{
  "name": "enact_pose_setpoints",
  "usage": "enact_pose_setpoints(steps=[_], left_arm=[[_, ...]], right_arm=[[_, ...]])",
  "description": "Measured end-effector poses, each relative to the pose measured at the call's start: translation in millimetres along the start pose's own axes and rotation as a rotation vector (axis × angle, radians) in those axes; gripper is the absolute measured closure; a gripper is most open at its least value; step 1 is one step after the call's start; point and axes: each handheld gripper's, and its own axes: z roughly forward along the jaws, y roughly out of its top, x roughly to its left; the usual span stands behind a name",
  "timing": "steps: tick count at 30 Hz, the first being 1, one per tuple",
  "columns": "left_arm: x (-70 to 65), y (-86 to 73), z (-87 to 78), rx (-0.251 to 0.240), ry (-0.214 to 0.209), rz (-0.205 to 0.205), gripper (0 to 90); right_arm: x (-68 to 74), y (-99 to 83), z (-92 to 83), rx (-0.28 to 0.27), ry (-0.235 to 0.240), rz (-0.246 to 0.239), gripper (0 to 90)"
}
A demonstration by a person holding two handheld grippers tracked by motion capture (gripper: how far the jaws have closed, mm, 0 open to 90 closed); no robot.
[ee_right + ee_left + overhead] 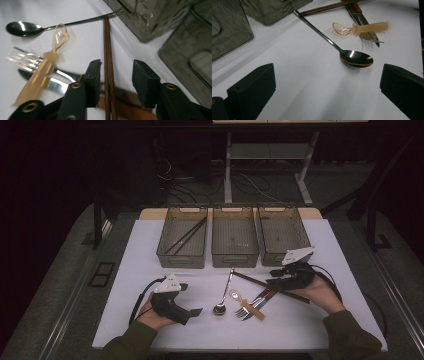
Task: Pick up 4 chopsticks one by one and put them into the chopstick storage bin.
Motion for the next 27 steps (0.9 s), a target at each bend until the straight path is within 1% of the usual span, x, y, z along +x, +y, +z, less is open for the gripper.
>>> enact_pose_setpoints(steps=[4, 6, 11, 16, 21, 27], left_arm=[[0.2, 0.0, 0.0, 0.002, -0.001, 0.001, 0.0], [-0.2, -0.1, 0.1, 0.003, -0.001, 0.003, 0.0], [0.0, 0.0, 0.2, 0.003, -0.002, 0.003, 0.0], [-0.3, 0.0, 0.8, 0.001, -0.001, 0.002, 0.0], [-0.4, 0.1, 0.4, 0.001, -0.002, 0.003, 0.0], [-0.6, 0.0, 0.7, -0.001, -0.004, 0.004, 0.0]], right_arm=[[0.9, -9.2, -16.3, 0.001, -0.021, 0.011, 66.9], [0.4, -14.3, -22.1, 0.002, -0.021, 0.016, 69.9], [-0.9, -26.4, -30.2, 0.019, -0.031, 0.014, 71.3], [-0.9, -33.5, -27.7, 0.046, -0.024, 0.012, 71.6], [-0.7, -33.0, -20.6, 0.070, -0.022, 0.002, 71.6], [-1.2, -33.2, -18.0, 0.082, -0.027, -0.001, 72.7]])
